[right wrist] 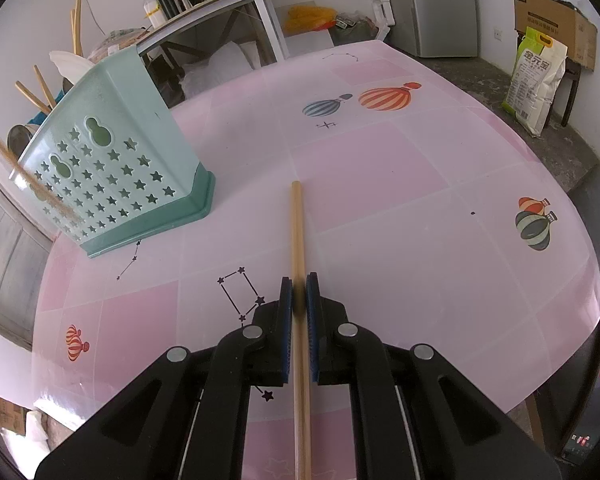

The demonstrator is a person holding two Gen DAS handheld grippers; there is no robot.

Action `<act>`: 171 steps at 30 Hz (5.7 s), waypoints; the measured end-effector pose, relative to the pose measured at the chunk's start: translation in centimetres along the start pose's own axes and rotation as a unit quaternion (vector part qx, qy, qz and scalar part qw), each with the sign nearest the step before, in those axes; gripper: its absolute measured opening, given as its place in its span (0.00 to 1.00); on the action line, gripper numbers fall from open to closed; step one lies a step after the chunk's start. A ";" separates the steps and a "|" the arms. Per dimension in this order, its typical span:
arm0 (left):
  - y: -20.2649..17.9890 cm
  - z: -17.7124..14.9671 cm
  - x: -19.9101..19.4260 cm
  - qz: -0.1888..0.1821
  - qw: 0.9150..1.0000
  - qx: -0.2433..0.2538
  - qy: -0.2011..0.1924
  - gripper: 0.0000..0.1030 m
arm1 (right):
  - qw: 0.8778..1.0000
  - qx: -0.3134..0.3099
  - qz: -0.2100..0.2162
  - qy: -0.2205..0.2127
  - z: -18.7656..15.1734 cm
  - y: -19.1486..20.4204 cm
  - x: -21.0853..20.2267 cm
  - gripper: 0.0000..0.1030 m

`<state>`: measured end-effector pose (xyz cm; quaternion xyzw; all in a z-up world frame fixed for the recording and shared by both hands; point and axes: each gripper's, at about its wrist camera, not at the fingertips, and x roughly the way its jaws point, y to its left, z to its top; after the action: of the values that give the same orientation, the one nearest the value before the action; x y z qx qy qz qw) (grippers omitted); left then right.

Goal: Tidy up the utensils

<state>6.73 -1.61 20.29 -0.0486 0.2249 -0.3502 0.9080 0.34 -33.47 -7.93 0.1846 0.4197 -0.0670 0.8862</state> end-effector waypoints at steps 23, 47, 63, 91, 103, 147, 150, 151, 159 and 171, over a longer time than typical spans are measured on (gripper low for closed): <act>3.3 -3.1 3.5 0.075 0.996 -0.037 -0.027 0.35 | 1.000 -0.002 0.013 0.008 0.4 -0.2 0.2 0.09; -1.2 -15.7 6.3 0.044 0.987 -0.010 0.155 0.52 | 0.995 -0.089 -0.038 0.009 4.7 2.2 1.0 0.07; 3.1 -16.9 6.3 0.134 0.977 -0.016 0.167 0.71 | 0.930 -0.074 0.165 -0.320 13.3 8.9 -19.8 0.07; 3.1 -15.0 4.4 0.173 0.978 -0.032 0.111 0.92 | 0.955 -0.096 0.132 -0.249 5.3 7.7 -13.7 0.62; 1.7 -15.1 2.9 0.230 0.965 -0.023 0.122 0.92 | 0.982 -0.113 -0.076 -0.132 -2.9 8.7 -8.4 0.93; 3.2 -13.8 0.2 0.430 0.898 -0.002 0.095 0.92 | 0.973 -0.123 -0.119 -0.152 -1.6 10.6 -9.2 0.94; 3.3 -13.8 0.1 0.431 0.897 -0.003 0.096 0.92 | 0.974 -0.123 -0.118 -0.152 -1.6 10.6 -9.2 0.94; 3.3 -13.9 0.0 0.431 0.897 -0.004 0.095 0.92 | 0.974 -0.123 -0.118 -0.151 -1.6 10.7 -9.3 0.94; 3.2 -13.7 0.0 0.435 0.896 -0.003 0.092 0.92 | 0.974 -0.126 -0.116 -0.151 -1.6 10.9 -9.3 0.94; 3.2 -13.8 0.1 0.435 0.895 -0.004 0.096 0.92 | 0.974 -0.127 -0.115 -0.151 -1.6 11.0 -9.4 0.94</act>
<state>2.65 1.72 7.16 0.0842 0.3109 0.0781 0.9435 -3.80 -23.09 1.30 0.0087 0.3049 -0.1412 0.9418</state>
